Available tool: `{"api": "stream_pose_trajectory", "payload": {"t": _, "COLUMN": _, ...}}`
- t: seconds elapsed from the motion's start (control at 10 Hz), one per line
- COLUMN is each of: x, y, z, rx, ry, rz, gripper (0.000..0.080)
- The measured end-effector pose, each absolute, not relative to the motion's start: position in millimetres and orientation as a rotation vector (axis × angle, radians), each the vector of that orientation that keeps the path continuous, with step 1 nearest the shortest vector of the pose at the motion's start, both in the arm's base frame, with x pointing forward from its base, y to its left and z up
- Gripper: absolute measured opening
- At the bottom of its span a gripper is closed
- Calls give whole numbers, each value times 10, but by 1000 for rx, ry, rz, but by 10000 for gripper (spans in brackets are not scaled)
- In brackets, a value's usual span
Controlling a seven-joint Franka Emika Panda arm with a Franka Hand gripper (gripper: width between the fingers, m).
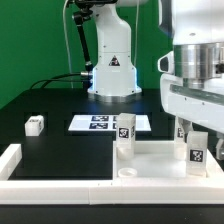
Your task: Assemble square table
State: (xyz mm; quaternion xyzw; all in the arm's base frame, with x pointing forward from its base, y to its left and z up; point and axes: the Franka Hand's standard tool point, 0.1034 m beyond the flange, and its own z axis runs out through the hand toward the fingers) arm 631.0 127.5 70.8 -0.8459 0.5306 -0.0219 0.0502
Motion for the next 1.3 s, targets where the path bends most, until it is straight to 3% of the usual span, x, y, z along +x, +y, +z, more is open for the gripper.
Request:
{"api": "stream_pose_trajectory", "payload": {"t": 0.6, "x": 6345, "y": 1196, "z": 738, "rx": -3023, "ry": 682, "rz": -119, "gripper": 649}}
{"api": "stream_pose_trajectory", "payload": {"t": 0.8, "x": 6344, "y": 1196, "z": 737, "rx": -3010, "ry": 731, "rz": -118, "gripper": 649}}
{"api": "stream_pose_trajectory", "payload": {"t": 0.9, "x": 6344, "y": 1195, "z": 737, "rx": -3010, "ry": 730, "rz": -118, "gripper": 540}}
{"api": "stream_pose_trajectory", "payload": {"t": 1.0, "x": 6344, "y": 1197, "z": 736, "rx": -3000, "ry": 762, "rz": -117, "gripper": 540}}
{"api": "stream_pose_trajectory", "payload": {"t": 1.1, "x": 6343, "y": 1200, "z": 736, "rx": -2964, "ry": 881, "rz": -113, "gripper": 356}}
{"api": "stream_pose_trajectory", "payload": {"t": 1.2, "x": 6341, "y": 1188, "z": 734, "rx": -2932, "ry": 981, "rz": -110, "gripper": 291}}
{"api": "stream_pose_trajectory", "payload": {"t": 1.3, "x": 6339, "y": 1184, "z": 731, "rx": -2903, "ry": 1057, "rz": -107, "gripper": 291}}
